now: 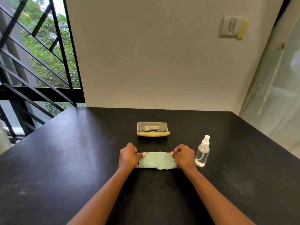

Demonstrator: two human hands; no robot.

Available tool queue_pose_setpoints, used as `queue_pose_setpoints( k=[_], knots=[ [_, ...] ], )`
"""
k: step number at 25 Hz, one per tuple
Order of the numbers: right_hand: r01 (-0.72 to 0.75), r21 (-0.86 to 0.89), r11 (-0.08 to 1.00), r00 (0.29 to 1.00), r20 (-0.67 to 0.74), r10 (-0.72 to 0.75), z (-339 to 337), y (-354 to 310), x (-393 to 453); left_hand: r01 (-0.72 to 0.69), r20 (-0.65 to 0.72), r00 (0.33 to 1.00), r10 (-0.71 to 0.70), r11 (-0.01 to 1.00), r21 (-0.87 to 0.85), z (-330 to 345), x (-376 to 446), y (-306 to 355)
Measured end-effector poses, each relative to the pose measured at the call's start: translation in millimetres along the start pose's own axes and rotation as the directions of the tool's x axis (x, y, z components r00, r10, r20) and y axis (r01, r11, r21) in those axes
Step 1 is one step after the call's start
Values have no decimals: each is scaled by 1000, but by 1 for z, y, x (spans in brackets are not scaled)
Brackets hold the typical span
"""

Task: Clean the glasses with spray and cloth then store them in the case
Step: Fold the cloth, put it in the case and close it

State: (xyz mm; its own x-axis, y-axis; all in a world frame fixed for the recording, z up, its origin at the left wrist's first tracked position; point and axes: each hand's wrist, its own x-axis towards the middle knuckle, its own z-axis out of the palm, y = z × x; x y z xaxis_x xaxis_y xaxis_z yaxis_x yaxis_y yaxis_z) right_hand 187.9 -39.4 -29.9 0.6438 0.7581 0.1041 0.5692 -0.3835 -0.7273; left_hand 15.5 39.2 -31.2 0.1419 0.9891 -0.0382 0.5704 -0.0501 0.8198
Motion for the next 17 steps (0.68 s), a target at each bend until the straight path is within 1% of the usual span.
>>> queue_pose_setpoints(
  k=[2, 3, 5, 6, 7, 8, 10, 12, 14, 17],
  knots=[
    [45, -35, 998, 998, -31, -46, -1, 2, -2, 34, -11, 999, -35, 993, -111, -6, -1, -1],
    [89, -49, 995, 994, -57, -92, -2, 3, -4, 0, -47, 999, -5, 994, -109, -8, -1, -3],
    [216, -67, 974, 972, -84, -221, -7, 7, -13, -148, -91, 984, 151, 988, 39, -13, -6, -10],
    [281, -83, 956, 957, -57, -286, -11, 8, -17, -231, -71, 968, 240, 966, 120, -15, -10, -14],
    [340, -110, 934, 940, 1, -342, -15, 10, -21, -296, -22, 952, 305, 937, 185, -16, -16, -16],
    [391, -151, 908, 920, 79, -383, -18, 11, -24, -341, 45, 939, 341, 905, 254, -17, -20, -18],
    [452, -249, 857, 888, 223, -403, -22, 13, -28, -372, 203, 927, 315, 834, 407, -17, -24, -21],
    [453, -329, 828, 880, 313, -358, -24, 13, -30, -377, 323, 915, 241, 797, 472, -14, -20, -26],
    [423, -367, 829, 886, 358, -293, -27, 16, -33, -354, 379, 909, 175, 806, 475, -15, -14, -32],
    [391, -385, 836, 894, 375, -245, -32, 21, -34, -325, 411, 904, 115, 811, 487, -22, -11, -34]
  ],
)
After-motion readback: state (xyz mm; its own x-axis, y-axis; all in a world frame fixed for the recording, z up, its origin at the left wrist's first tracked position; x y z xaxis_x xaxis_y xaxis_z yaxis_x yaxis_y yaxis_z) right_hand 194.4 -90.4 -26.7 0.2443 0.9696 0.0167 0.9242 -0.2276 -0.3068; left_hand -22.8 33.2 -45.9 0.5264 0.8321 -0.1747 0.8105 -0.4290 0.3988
